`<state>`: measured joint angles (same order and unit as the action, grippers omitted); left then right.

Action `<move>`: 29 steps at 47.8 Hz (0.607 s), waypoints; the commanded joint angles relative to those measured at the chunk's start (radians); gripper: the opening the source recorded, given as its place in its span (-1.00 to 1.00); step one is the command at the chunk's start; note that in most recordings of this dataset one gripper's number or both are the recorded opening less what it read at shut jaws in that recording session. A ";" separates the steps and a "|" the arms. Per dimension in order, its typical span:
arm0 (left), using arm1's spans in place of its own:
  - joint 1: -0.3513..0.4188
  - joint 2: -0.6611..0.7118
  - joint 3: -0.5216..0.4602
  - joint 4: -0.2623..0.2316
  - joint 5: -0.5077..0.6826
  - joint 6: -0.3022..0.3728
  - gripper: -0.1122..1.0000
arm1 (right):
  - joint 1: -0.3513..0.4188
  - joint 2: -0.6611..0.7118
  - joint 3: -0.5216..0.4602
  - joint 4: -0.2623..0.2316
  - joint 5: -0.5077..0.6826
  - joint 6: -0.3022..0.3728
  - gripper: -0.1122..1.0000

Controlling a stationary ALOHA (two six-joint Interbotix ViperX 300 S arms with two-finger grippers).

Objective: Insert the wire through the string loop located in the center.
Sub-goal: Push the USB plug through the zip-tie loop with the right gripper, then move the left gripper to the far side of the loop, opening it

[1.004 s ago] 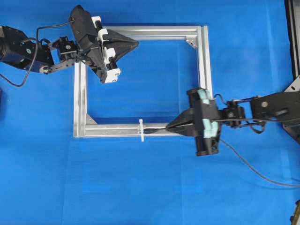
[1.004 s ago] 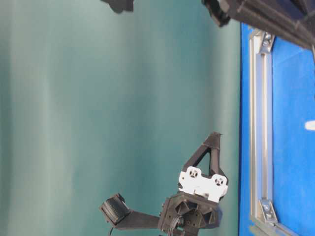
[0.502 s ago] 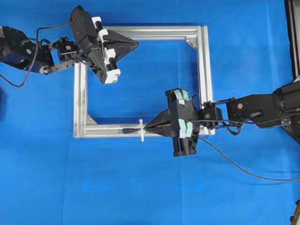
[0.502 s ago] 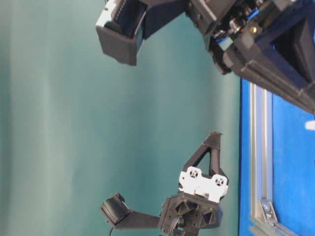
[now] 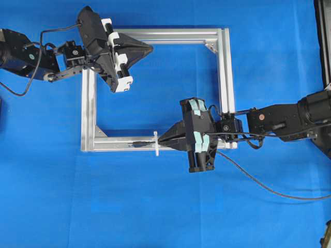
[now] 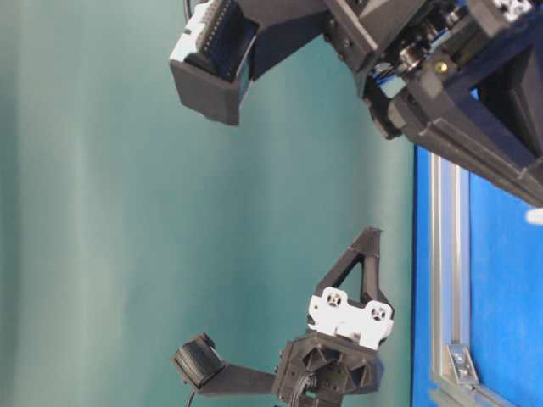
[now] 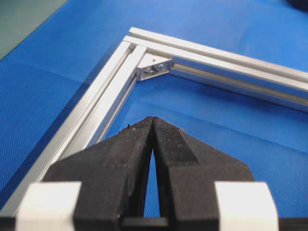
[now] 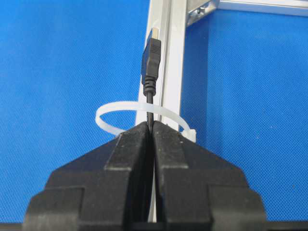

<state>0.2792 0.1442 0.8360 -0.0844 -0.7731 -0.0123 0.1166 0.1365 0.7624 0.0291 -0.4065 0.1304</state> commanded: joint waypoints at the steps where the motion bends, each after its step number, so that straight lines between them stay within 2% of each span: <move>1: -0.002 -0.031 -0.011 0.003 -0.006 0.002 -0.80 | -0.002 -0.011 -0.017 -0.003 -0.011 -0.002 -0.86; 15: -0.012 -0.029 -0.009 0.003 0.005 -0.003 -0.80 | -0.002 -0.011 -0.015 -0.003 -0.011 -0.003 -0.86; 29: -0.084 -0.031 0.000 0.003 0.017 -0.008 -0.80 | -0.002 -0.011 -0.014 -0.003 -0.011 -0.003 -0.86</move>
<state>0.2194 0.1427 0.8376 -0.0844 -0.7547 -0.0169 0.1166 0.1365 0.7639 0.0276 -0.4065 0.1289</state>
